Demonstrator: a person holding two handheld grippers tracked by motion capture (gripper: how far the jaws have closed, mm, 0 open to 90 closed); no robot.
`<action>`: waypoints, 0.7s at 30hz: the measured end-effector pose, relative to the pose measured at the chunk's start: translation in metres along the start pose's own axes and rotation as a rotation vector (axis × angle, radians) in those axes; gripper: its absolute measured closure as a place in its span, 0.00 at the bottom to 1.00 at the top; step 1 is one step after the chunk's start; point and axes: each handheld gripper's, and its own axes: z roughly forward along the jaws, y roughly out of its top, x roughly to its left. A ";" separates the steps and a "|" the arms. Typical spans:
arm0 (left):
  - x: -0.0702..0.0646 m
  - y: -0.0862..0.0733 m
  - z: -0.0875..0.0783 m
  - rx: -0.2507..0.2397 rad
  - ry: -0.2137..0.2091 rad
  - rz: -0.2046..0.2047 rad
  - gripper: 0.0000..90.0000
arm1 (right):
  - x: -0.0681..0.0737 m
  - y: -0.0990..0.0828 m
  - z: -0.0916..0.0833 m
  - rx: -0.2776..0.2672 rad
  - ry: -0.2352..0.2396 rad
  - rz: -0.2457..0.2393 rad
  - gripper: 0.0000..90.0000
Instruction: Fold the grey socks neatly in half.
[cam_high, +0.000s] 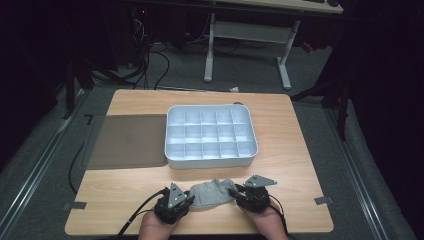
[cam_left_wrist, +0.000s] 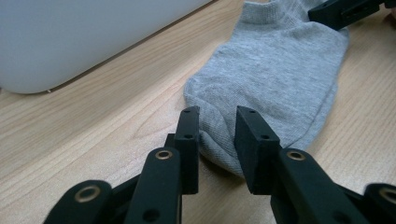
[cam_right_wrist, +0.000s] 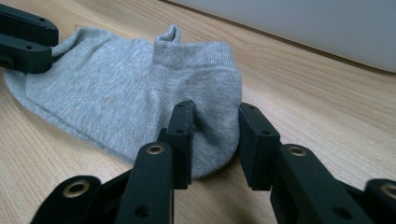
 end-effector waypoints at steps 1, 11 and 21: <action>0.000 0.000 0.000 -0.001 0.000 -0.003 0.79 | 0.000 0.000 0.000 0.001 0.002 0.000 0.80; -0.001 0.000 0.000 0.000 0.015 0.007 0.79 | 0.004 0.000 -0.001 0.001 0.011 -0.017 0.93; 0.000 0.003 -0.002 0.018 0.011 0.024 0.78 | 0.003 -0.002 -0.006 -0.022 0.025 -0.001 0.95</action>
